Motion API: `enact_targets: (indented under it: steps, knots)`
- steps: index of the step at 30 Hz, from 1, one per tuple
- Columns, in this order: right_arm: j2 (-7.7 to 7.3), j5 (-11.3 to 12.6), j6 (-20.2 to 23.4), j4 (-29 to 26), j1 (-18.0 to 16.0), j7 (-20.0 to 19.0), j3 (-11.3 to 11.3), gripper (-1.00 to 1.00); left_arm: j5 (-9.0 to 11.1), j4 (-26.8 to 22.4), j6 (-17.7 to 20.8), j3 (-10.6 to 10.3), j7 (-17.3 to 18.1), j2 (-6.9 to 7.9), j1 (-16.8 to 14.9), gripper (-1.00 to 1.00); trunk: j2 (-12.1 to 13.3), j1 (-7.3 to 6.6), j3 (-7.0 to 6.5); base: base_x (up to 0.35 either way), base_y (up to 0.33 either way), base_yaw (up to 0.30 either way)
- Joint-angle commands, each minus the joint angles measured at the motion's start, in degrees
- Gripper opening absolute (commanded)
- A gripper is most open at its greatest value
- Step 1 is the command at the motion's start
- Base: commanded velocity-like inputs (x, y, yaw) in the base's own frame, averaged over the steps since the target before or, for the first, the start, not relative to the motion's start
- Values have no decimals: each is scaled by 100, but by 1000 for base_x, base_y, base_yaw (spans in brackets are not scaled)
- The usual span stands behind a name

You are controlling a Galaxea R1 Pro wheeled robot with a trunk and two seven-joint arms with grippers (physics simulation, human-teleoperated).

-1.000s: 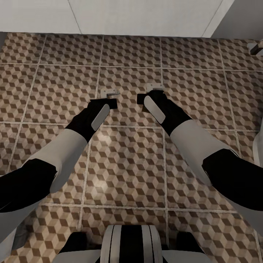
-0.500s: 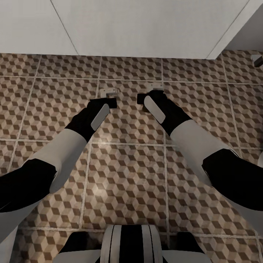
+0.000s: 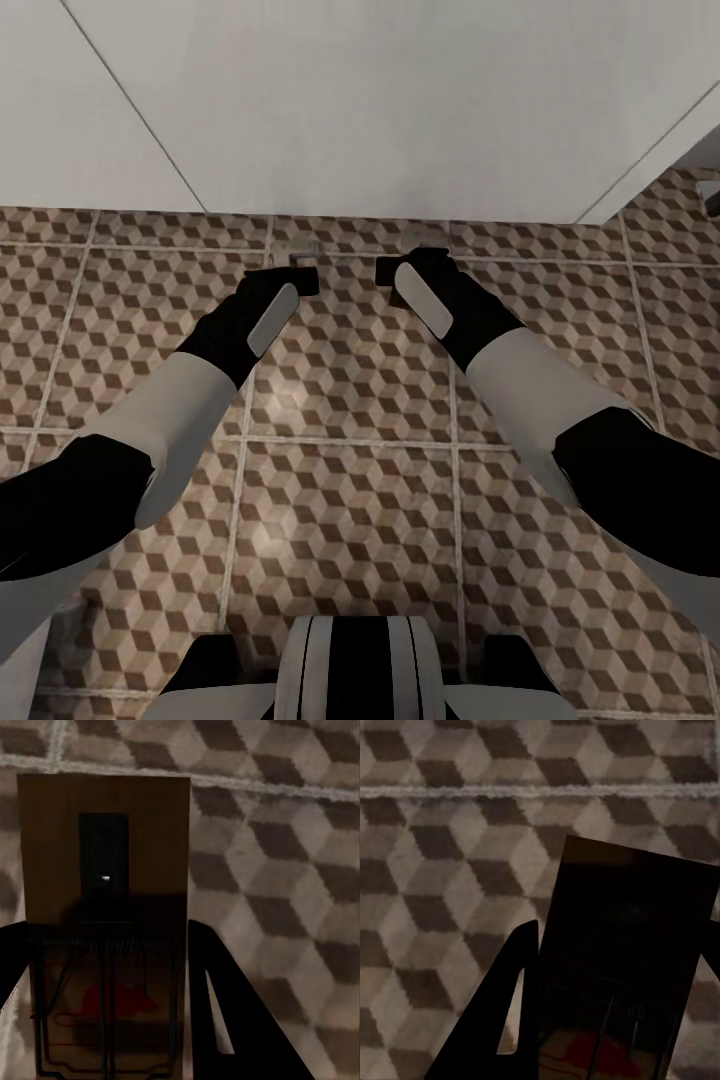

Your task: Take the four mousetraps from the cabinet in the bathroom and place them on the bathroom floor. Make sure all four end up on the same floor surface, and ensure that at least two of them are either under or directly next to the same bathroom sink.

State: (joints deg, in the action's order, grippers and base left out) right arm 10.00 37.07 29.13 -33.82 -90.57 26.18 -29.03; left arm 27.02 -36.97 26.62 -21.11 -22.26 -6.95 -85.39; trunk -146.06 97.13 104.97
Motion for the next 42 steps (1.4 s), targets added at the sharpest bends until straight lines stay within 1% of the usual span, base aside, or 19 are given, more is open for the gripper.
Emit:
enact_targets:
  steps: [1,9,21,28,34,37,38,42]
  knots:
    - [0,45,7,0,-5,54,-16,-100,40,-9,20,-27,-57,6,-4,-100,-1,1,3,113,0,0]
    - [0,50,5,114,-5,54,-16,-100,40,-14,18,-17,-93,17,-2,-100,-1,1,3,33,0,0]
    - [0,54,5,137,-5,49,-15,-100,40,-31,20,-10,-119,18,-4,-100,-1,1,3,4,0,0]
    - [0,54,5,139,-5,46,-15,-100,40,-37,24,-14,-134,18,-3,-100,-1,1,3,125,21,0]
    - [0,50,3,195,-5,45,-20,-100,40,-36,19,-8,-144,18,-2,-100,-1,1,3,29,5,0]
    - [0,47,0,230,-5,47,-21,-100,40,-37,-62,-6,-155,18,-2,-100,-1,1,3,6,1,0]
    - [0,48,-2,238,-5,48,-19,100,40,-36,-134,-7,-185,18,-3,-100,-1,1,3,2,0,0]
    - [0,53,-3,249,-5,46,-16,100,44,-25,-265,-13,-381,12,-2,-100,-1,1,3,1,0,0]
